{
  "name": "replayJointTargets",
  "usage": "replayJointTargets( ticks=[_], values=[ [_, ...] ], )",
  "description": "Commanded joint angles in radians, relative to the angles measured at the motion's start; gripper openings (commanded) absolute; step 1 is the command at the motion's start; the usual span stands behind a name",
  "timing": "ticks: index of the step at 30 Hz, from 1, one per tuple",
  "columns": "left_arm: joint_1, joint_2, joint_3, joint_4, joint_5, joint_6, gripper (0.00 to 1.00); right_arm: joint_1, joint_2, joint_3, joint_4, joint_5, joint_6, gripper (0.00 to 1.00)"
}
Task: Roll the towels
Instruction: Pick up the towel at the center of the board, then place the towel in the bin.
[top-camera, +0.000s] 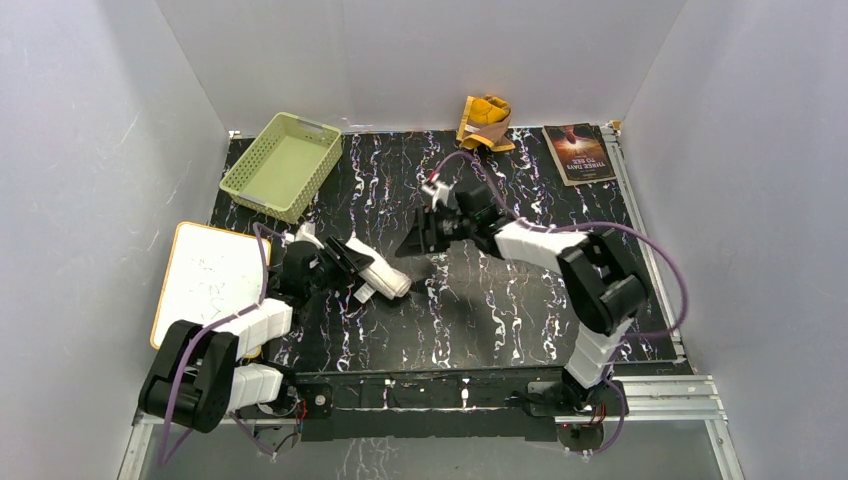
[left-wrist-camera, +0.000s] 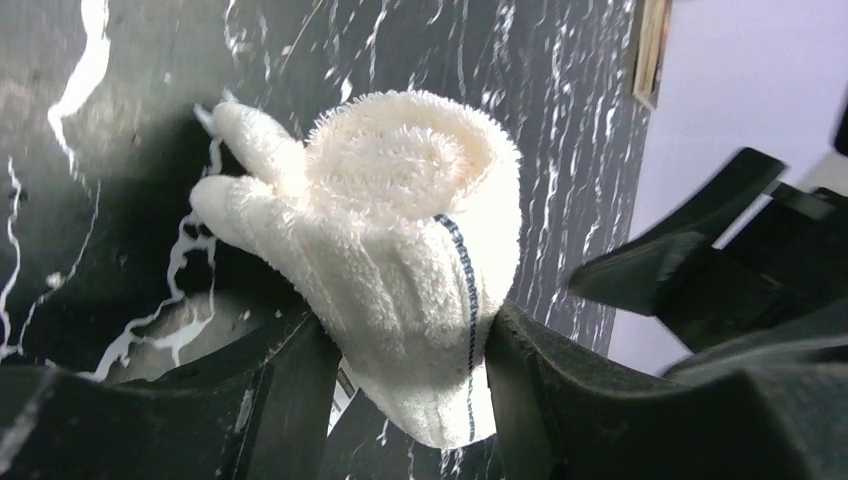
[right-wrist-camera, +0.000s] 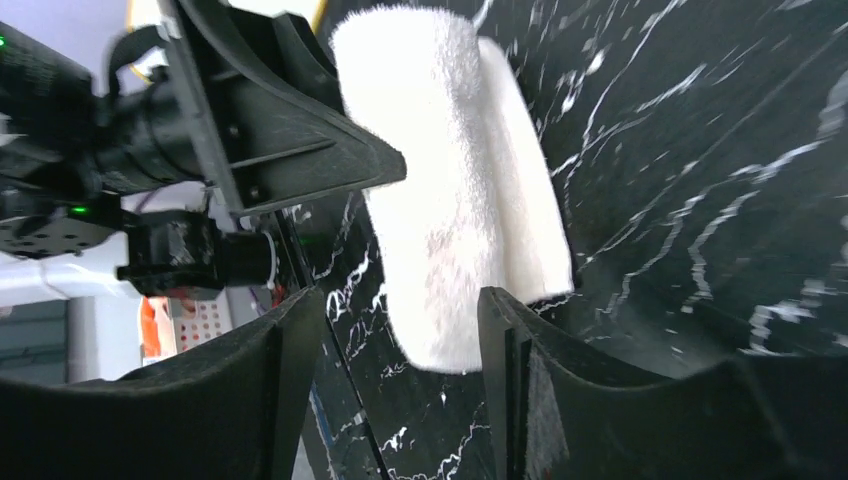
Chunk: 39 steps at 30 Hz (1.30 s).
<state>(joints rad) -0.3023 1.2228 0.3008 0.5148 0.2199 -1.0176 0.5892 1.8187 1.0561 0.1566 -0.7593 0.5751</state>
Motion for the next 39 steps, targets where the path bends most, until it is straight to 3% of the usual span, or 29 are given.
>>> replayJointTargets(
  ticks=[1, 6, 11, 15, 19, 25, 28, 39],
  values=[
    [0.035, -0.017, 0.089, -0.007, -0.02, 0.048, 0.49, -0.072, -0.181, 0.05, -0.079, 0.043, -0.086, 0.57],
    [0.099, -0.072, 0.254, -0.157, -0.004, 0.133, 0.49, -0.097, -0.314, 0.002, -0.14, 0.131, -0.142, 0.63],
    [0.251, -0.058, 0.421, -0.253, 0.095, 0.186, 0.49, -0.102, -0.368, -0.03, -0.17, 0.141, -0.169, 0.63],
    [0.409, 0.05, 0.602, -0.309, 0.241, 0.231, 0.5, -0.102, -0.392, -0.051, -0.171, 0.126, -0.173, 0.63],
    [0.515, 0.181, 0.747, -0.259, 0.323, 0.224, 0.49, -0.102, -0.397, -0.076, -0.156, 0.096, -0.162, 0.63],
    [0.57, 0.478, 1.039, -0.185, 0.425, 0.225, 0.48, -0.102, -0.391, -0.092, -0.14, 0.086, -0.162, 0.63],
    [0.599, 0.644, 1.144, -0.052, 0.504, 0.129, 0.47, -0.102, -0.381, -0.093, -0.136, 0.083, -0.164, 0.63],
    [0.602, 1.097, 1.466, 0.202, 0.566, -0.032, 0.47, -0.101, -0.312, -0.083, -0.124, 0.057, -0.18, 0.63]
  ],
)
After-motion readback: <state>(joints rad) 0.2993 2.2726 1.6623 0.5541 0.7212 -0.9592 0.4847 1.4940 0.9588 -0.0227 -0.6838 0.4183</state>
